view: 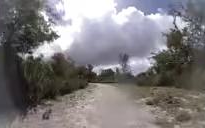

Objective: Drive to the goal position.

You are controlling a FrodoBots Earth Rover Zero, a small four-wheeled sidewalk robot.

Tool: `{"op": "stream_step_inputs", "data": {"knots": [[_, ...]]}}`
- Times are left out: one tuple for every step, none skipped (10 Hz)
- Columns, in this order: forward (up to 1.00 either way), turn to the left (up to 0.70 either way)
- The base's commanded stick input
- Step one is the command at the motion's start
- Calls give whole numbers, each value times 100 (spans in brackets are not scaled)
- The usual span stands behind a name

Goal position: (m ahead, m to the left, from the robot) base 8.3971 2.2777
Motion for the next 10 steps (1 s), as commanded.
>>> {"op": "stream_step_inputs", "data": {"knots": [[70, 0], [70, 0], [70, 0], [70, 0], [70, 0], [70, 0], [70, 0], [70, 0], [70, 0], [70, 0]]}}
